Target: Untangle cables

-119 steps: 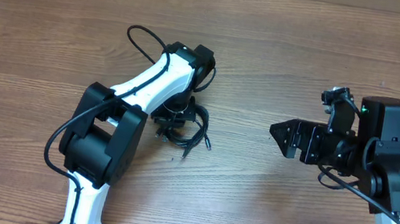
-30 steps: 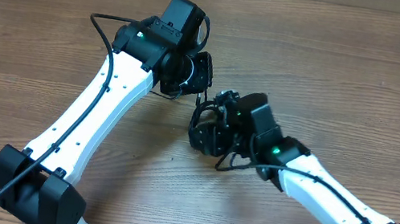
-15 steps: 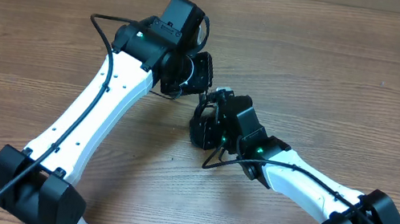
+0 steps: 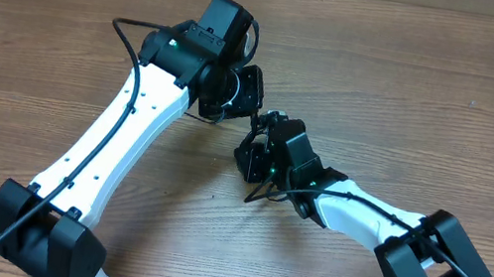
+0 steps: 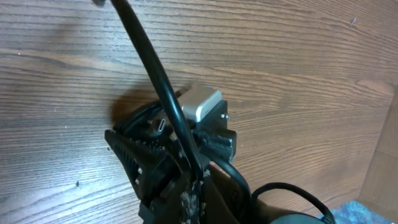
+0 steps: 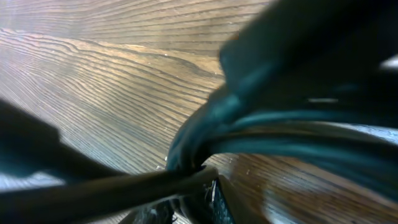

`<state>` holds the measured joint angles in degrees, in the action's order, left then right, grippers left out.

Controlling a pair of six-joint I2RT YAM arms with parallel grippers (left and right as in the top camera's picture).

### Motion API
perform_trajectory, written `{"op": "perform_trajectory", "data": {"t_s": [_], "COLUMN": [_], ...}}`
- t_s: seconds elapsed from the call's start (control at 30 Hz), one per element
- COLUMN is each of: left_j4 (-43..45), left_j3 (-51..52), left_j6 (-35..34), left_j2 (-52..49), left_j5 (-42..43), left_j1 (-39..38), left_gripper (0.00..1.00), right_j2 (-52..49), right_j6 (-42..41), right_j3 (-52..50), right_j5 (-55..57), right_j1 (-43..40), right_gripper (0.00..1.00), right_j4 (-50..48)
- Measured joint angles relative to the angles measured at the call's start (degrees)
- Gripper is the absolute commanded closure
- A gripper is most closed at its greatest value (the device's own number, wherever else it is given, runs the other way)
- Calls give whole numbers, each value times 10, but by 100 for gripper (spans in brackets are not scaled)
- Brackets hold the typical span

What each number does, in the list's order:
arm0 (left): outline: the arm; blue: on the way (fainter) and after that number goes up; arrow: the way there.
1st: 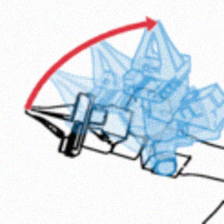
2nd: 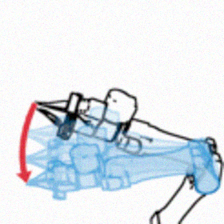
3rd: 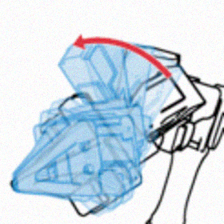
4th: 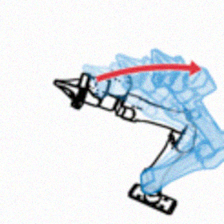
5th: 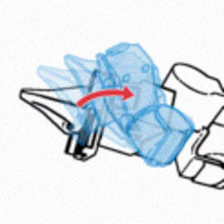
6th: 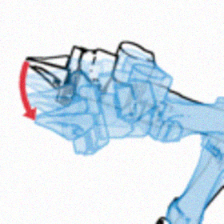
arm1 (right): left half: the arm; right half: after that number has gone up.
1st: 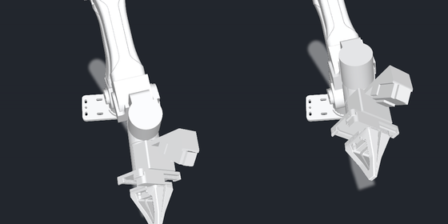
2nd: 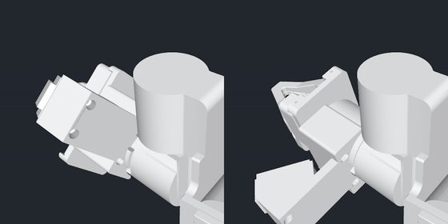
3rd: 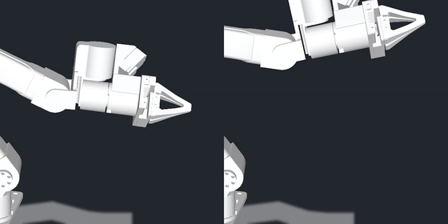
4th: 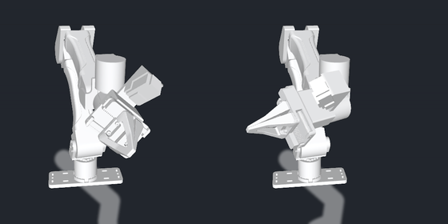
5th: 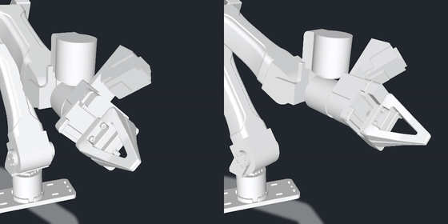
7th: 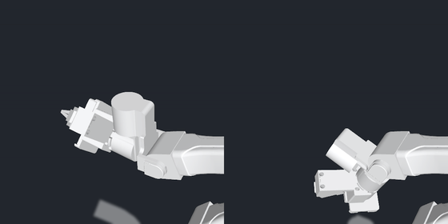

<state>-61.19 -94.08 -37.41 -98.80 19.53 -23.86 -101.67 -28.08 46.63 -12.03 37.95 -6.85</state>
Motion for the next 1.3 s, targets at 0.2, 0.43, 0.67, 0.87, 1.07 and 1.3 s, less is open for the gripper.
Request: {"op": "perform_trajectory", "data": {"t_s": [0.2, 0.43, 0.67, 0.87, 1.07, 1.3], "left_j4": [0, 8, -47, 0, 30, 30], "left_j3": [0, 0, 0, 0, 0, 0], "left_j6": [0, 141, 317, 310, 281, 273], "left_j2": [0, 0, 0, 0, 0, 0], "left_j5": [2, 174, 330, 323, 290, 282], "left_j1": [3, 92, 132, 66, 13, 14], "left_gripper": [96, 94, 91, 70, 69, 71], "right_j2": [2, 127, 209, 208, 208, 208], "right_j6": [-22, -82, -175, -242, -273, -301], "right_j3": [0, -4, -3, -3, -4, -4], "right_j5": [-37, -264, -438, -475, -482, -486], "right_j1": [-4, -100, -232, -274, -277, -277], "right_gripper": [96, 96, 96, 96, 96, 96], "right_j4": [-8, -16, -45, -47, -50, -87]}}
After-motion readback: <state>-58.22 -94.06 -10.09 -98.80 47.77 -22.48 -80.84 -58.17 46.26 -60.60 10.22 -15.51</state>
